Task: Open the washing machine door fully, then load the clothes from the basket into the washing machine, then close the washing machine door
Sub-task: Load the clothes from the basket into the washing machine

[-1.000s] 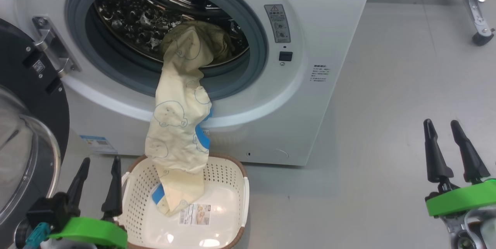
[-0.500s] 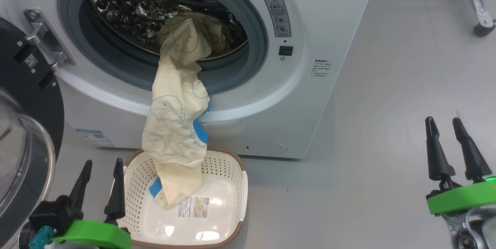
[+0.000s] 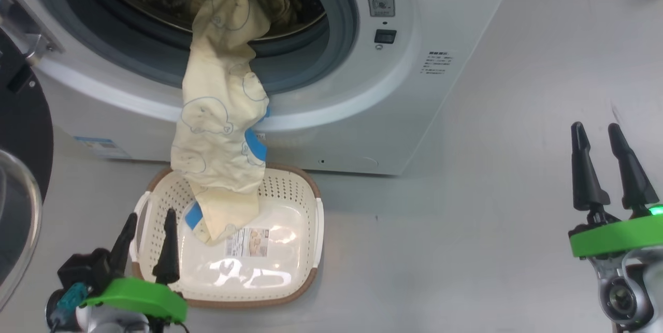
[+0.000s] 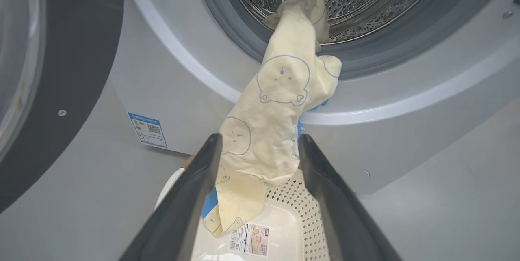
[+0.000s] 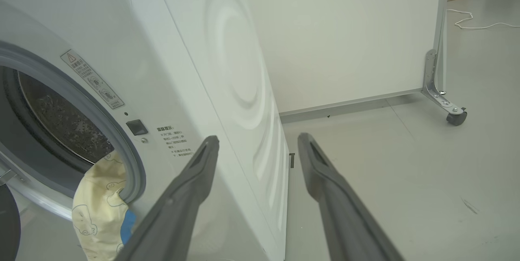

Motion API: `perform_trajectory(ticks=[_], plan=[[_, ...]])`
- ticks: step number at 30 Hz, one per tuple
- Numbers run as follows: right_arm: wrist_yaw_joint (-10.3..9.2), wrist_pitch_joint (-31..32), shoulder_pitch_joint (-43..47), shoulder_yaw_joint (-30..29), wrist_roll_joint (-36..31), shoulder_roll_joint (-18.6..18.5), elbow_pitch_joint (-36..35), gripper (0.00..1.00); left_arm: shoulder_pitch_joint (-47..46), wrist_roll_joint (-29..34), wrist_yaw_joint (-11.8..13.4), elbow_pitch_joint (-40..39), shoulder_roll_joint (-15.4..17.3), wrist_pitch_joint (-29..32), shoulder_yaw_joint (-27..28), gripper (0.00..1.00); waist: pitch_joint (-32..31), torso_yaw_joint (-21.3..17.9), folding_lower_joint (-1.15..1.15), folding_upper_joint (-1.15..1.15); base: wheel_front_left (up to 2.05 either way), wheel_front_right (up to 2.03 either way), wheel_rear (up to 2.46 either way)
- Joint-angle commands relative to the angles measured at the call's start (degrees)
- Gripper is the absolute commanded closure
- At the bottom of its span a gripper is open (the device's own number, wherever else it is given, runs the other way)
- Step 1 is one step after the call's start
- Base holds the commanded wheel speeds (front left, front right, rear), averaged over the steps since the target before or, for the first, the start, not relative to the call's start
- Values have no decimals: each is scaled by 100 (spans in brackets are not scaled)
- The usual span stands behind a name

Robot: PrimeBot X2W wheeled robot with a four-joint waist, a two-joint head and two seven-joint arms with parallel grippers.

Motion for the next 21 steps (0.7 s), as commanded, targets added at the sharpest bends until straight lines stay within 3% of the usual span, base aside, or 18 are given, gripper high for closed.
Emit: perform_trajectory(ticks=[1,13,21], plan=[[59,-36,-205,47,-34,-84,-196,0,-266,-45,1,-56,63,-38,139,0,202,-13,0,0,0,0,0],[59,-36,-905,121,-13,60,-237,0,-1543,-412,1,1263,95,-38,-202,0,1237,-192,0,0,0,0,0],[59,-36,-1206,207,-18,153,-232,0,-2152,-678,1,2058,173,-38,-528,0,1558,-356,0,0,0,0,0]])
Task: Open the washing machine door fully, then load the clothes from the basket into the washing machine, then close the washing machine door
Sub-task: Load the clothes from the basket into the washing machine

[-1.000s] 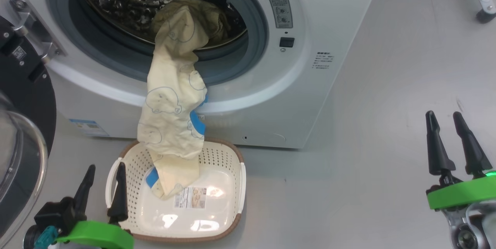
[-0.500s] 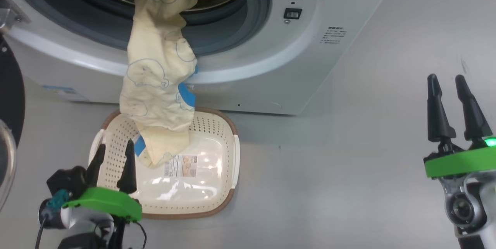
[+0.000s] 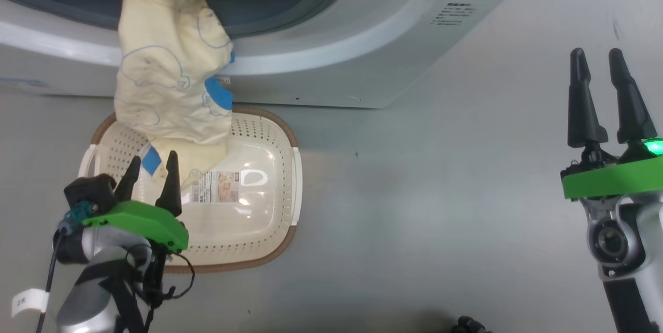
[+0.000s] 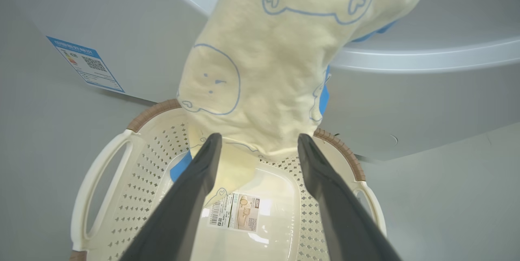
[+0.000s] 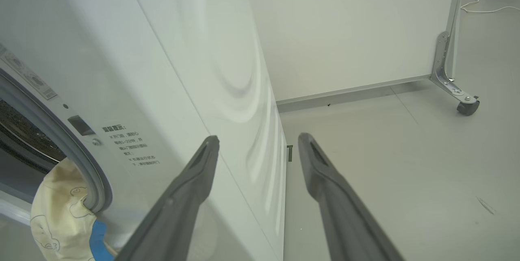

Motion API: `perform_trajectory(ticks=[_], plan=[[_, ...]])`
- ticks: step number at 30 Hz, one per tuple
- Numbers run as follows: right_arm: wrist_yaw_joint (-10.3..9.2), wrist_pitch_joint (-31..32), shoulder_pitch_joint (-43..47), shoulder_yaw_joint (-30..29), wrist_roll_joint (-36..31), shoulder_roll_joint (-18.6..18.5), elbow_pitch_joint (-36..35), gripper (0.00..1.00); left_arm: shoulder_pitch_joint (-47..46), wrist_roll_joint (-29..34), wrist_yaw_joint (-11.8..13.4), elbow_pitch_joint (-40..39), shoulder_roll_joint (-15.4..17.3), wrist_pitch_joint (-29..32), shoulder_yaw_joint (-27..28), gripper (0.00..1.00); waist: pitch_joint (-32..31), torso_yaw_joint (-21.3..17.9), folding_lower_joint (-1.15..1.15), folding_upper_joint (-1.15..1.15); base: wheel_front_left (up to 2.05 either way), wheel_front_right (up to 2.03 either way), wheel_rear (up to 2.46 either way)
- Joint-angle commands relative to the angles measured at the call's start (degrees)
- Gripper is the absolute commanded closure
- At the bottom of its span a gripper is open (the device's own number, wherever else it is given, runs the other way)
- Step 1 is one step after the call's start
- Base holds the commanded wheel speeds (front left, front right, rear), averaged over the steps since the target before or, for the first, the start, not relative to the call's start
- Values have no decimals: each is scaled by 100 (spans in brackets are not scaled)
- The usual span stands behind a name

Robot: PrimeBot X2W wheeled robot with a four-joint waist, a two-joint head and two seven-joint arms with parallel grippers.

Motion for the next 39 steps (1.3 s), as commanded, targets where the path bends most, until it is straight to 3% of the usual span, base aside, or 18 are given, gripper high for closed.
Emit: perform_trajectory(ticks=[1,9,23,36,37,38,39], plan=[[59,-36,-89,101,-19,-39,-181,0,-132,-56,1,1,207,-38,97,0,100,-68,0,0,0,0,0],[59,-36,-270,292,-7,-10,-174,0,-701,-406,1,635,413,-38,-463,0,363,-277,0,0,0,0,0],[59,-36,-448,501,13,70,-192,0,-1508,-1207,1,1061,860,-38,-1583,0,787,-624,0,0,0,0,0],[59,-36,-530,663,12,155,-235,0,-2144,-1818,1,1314,1125,-38,-1988,0,989,-870,0,0,0,0,0],[59,-36,-537,671,14,159,-238,0,-2171,-1841,1,1327,1144,-38,-1998,11,1002,-884,0,0,0,0,0],[59,-36,-544,676,14,162,-240,0,-2192,-1860,1,1335,1160,-38,-2009,49,1011,-895,0,0,0,0,0],[59,-36,-548,680,14,165,-241,0,-2203,-1874,1,1338,1172,-38,-2021,67,1013,-903,0,0,0,0,0]])
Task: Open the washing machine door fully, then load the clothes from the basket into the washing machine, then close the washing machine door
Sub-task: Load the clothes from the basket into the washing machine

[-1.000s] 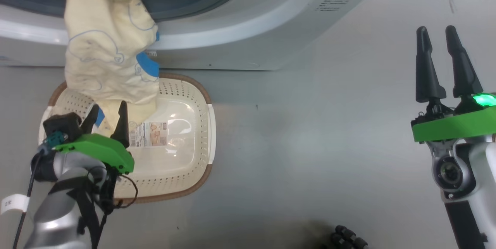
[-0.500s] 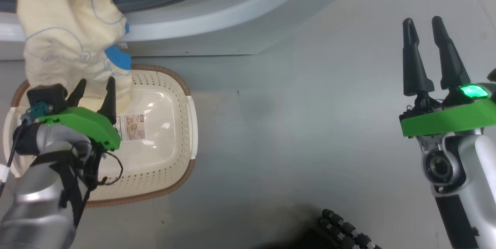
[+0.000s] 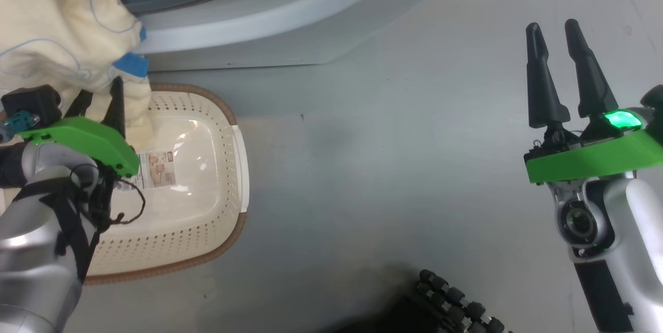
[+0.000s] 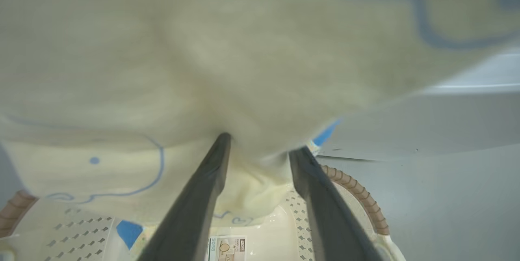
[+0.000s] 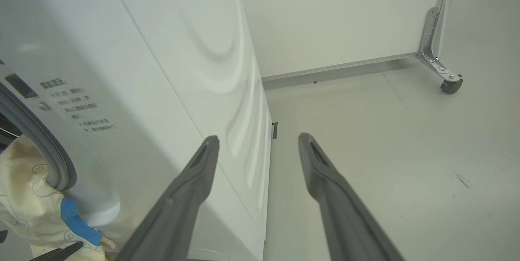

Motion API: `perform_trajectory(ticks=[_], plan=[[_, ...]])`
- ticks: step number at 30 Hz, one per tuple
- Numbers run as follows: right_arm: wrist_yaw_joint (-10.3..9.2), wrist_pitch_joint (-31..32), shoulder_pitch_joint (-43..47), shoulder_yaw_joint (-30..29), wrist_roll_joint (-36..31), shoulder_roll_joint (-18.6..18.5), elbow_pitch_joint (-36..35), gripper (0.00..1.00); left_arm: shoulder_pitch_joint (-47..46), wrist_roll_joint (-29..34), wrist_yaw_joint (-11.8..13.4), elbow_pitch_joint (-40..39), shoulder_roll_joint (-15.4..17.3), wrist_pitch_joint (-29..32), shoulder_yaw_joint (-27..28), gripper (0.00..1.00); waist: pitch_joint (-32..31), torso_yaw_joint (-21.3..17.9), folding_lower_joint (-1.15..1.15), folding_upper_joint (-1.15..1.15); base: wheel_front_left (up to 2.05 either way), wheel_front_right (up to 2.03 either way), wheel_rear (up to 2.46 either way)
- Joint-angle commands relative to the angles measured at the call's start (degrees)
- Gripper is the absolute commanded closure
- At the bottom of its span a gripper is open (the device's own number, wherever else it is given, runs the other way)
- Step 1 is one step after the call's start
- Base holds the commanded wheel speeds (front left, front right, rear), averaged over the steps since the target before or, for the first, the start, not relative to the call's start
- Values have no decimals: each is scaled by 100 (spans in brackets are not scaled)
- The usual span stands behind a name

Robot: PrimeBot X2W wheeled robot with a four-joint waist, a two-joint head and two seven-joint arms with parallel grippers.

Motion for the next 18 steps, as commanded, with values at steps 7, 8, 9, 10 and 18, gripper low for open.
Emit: perform_trajectory(ticks=[7,8,9,10,18], plan=[[58,-36,-13,40,-10,-24,-191,0,-103,-131,1,-121,287,-38,142,100,-7,2,-1,0,0,0,0],[58,-36,-12,28,-14,-25,-189,0,-86,-131,1,-144,285,-38,148,100,-21,18,-1,0,0,0,0],[58,-36,-9,13,-17,-27,-189,0,-66,-128,1,-174,283,-38,162,100,-41,38,-1,0,0,0,0],[58,-36,-10,5,-19,-26,-192,0,-39,-131,1,-205,285,-38,183,100,-57,53,-1,0,0,0,0],[58,-36,14,-61,-39,-14,-173,0,330,133,1,-740,226,-38,674,100,-312,269,-1,0,0,0,0]])
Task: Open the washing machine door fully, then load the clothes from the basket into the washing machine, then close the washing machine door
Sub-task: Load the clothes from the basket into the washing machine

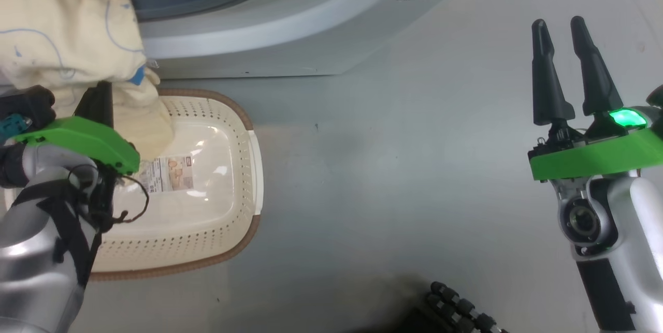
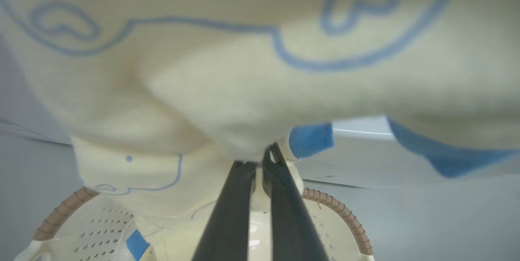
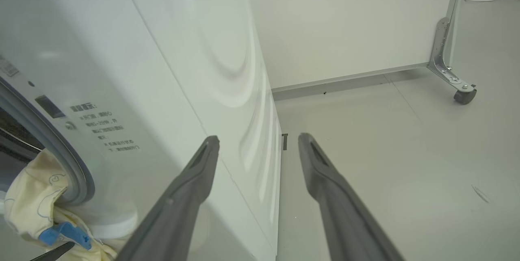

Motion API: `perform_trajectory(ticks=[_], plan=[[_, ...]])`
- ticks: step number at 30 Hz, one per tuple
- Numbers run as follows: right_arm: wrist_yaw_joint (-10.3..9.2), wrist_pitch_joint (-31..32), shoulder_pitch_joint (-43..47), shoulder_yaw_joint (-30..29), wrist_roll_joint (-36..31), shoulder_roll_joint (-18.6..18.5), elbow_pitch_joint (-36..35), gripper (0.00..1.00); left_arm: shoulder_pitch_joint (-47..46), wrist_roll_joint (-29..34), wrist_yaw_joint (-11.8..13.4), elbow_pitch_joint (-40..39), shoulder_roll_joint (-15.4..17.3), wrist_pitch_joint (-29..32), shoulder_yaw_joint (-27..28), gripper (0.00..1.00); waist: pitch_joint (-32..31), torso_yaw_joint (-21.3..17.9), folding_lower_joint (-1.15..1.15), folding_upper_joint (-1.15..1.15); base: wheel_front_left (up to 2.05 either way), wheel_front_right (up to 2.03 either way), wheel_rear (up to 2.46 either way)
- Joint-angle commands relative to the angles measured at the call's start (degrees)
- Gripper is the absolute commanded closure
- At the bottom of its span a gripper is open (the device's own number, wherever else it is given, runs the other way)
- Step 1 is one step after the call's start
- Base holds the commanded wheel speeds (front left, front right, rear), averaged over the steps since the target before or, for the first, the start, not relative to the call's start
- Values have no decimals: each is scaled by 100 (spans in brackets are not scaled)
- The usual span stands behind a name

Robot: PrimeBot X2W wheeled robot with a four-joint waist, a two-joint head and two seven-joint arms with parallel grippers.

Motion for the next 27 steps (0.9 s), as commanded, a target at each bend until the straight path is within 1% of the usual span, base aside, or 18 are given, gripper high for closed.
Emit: perform_trajectory(ticks=[1,3,4,10,14,21,27], plan=[[58,-36,32,13,-37,-44,-150,0,162,148,1,-285,162,-38,315,100,-127,99,-1,0,0,0,0],[58,-36,56,-5,-40,-60,-137,0,321,296,1,-490,105,-38,514,100,-217,164,-1,0,0,0,0],[58,-36,56,-5,-40,-60,-137,0,321,296,1,-490,105,-38,514,100,-217,164,-1,0,0,0,0],[58,-36,134,-57,-43,-100,-112,0,799,773,1,-1088,-119,-38,1028,100,-494,334,-1,0,0,0,0],[58,-36,201,-70,-42,-118,-100,0,1069,1035,1,-1441,-247,-38,1247,100,-664,407,-1,0,0,0,0],[58,-36,299,-77,-32,-125,-82,0,1303,1389,1,-2002,-289,-38,1447,100,-880,446,-1,0,0,0,0],[58,-36,381,-109,-31,-118,-75,0,1294,1600,1,-2438,-274,-38,1570,100,-1010,468,-1,0,0,0,0]])
